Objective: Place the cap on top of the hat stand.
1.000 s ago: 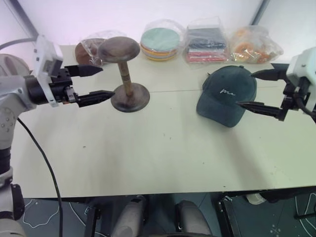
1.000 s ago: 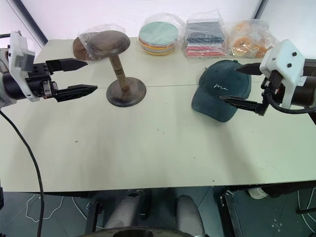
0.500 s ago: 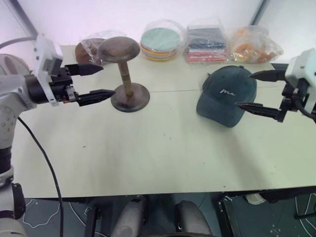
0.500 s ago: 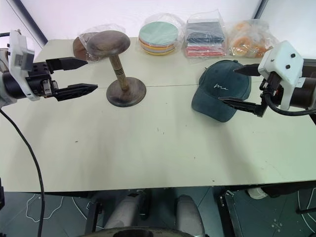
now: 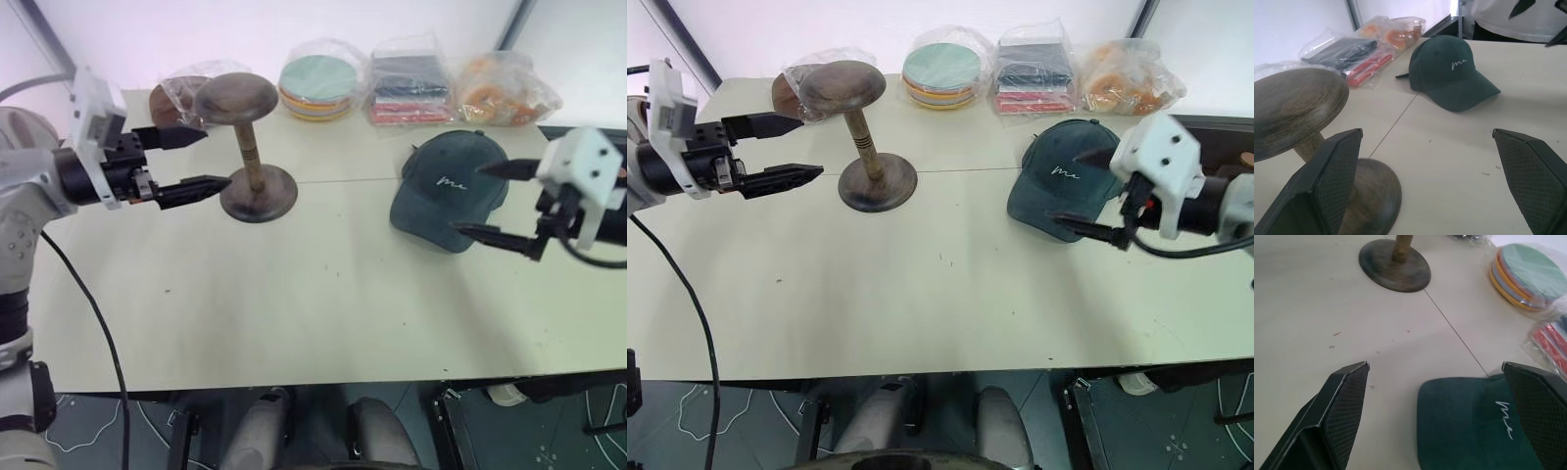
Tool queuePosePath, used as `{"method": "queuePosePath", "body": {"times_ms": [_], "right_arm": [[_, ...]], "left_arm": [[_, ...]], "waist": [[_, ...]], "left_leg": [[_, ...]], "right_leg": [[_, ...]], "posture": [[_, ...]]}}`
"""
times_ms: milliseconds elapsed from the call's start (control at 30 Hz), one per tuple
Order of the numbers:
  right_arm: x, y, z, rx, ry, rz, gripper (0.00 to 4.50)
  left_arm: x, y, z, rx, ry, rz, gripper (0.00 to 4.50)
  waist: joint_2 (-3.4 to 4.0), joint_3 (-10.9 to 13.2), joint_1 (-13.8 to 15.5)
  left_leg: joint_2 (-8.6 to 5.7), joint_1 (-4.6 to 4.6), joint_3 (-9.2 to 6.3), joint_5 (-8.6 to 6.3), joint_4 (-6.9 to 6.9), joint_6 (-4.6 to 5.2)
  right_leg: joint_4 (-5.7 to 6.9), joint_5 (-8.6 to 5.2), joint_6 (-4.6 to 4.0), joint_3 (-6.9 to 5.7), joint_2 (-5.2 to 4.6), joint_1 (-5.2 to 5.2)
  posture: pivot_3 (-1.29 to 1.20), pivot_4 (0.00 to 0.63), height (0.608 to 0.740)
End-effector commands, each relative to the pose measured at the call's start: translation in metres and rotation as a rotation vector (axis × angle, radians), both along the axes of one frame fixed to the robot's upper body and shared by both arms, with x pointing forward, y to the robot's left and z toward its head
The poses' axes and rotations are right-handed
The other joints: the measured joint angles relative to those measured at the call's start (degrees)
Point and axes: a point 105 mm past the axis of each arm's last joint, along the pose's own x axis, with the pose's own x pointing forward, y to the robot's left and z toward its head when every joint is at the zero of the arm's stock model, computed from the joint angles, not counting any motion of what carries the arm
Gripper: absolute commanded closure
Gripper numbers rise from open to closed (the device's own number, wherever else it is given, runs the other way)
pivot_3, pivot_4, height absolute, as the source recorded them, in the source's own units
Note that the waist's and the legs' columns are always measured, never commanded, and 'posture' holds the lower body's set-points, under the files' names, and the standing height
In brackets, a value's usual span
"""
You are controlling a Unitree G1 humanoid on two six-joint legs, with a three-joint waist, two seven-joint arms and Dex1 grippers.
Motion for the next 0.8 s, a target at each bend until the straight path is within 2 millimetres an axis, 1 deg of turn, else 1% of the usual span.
{"method": "queuePosePath", "body": {"times_ms": [33, 100, 167, 233, 300, 400, 533, 667, 800], "right_arm": [[0.004, 0.003, -0.022, -0.086, -0.070, -0.061, 0.05], [0.007, 0.001, -0.042, -0.130, -0.072, -0.106, 0.05], [0.008, -0.001, -0.055, -0.164, -0.075, -0.125, 0.05], [0.012, -0.002, -0.071, -0.218, -0.118, -0.156, 0.05], [0.017, -0.002, -0.082, -0.261, -0.178, -0.189, 0.05], [0.025, 0.000, -0.086, -0.262, -0.255, -0.255, 0.05], [0.035, 0.005, -0.091, -0.288, -0.389, -0.339, 0.05], [0.039, 0.006, -0.098, -0.319, -0.478, -0.409, 0.05], [0.040, 0.005, -0.111, -0.354, -0.500, -0.448, 0.05]], "left_arm": [[-0.004, -0.005, 0.006, 0.003, -0.034, -0.017, 0.00], [-0.004, -0.007, 0.004, 0.001, -0.028, -0.021, 0.00], [-0.004, -0.009, 0.003, 0.001, -0.026, -0.023, 0.00], [-0.005, -0.011, 0.001, -0.001, -0.021, -0.026, 0.00], [-0.005, -0.012, 0.000, -0.003, -0.016, -0.028, 0.00], [-0.006, -0.013, -0.002, -0.003, -0.012, -0.027, 0.00], [-0.009, -0.013, -0.004, -0.003, -0.006, -0.020, 0.00], [-0.011, -0.013, -0.004, -0.002, -0.005, -0.011, 0.00], [-0.013, -0.012, -0.004, 0.003, -0.003, -0.002, 0.00]], "waist": [[-0.02, -0.01, -0.01], [-0.02, -0.01, -0.02], [-0.01, 0.00, -0.03], [-0.01, 0.00, -0.08], [-0.03, -0.02, -0.09], [-0.03, -0.02, -0.13], [-0.04, -0.02, -0.13], [-0.07, -0.04, -0.03], [-0.07, -0.04, -0.02]], "left_leg": [[0.00, 0.00, -0.01, 0.00, 0.02, 0.00], [0.00, 0.00, 0.00, 0.00, 0.03, 0.00], [0.00, 0.00, 0.00, 0.01, 0.05, -0.01], [0.00, 0.00, 0.00, 0.01, 0.05, -0.01], [0.00, 0.00, 0.00, 0.01, 0.05, -0.01], [0.00, 0.00, -0.01, 0.04, 0.04, -0.06], [0.00, 0.01, 0.00, 0.22, 0.04, -0.36], [-0.01, 0.01, -0.01, 0.24, 0.03, -0.40], [-0.02, 0.03, -0.01, 0.26, 0.04, -0.42]], "right_leg": [[0.01, 0.00, 0.00, 0.00, 0.00, 0.00], [0.01, 0.00, 0.00, 0.01, 0.00, 0.01], [0.04, 0.00, 0.00, 0.01, 0.01, 0.00], [0.04, 0.00, 0.00, 0.01, 0.02, 0.00], [0.04, 0.00, 0.00, 0.01, 0.04, 0.00], [0.05, 0.00, 0.00, 0.01, 0.05, -0.01], [0.07, 0.00, 0.00, 0.03, 0.06, -0.02], [0.10, 0.00, 0.00, 0.02, 0.08, -0.02], [0.12, 0.00, 0.01, 0.03, 0.08, -0.01]], "posture": [[0.00, 0.150, 0.740], [0.00, 0.150, 0.740], [0.00, 0.150, 0.740], [0.00, 0.150, 0.740], [0.00, 0.150, 0.740], [0.00, 0.150, 0.740], [0.00, 0.150, 0.740], [0.00, 0.150, 0.740], [0.00, 0.150, 0.740]]}}
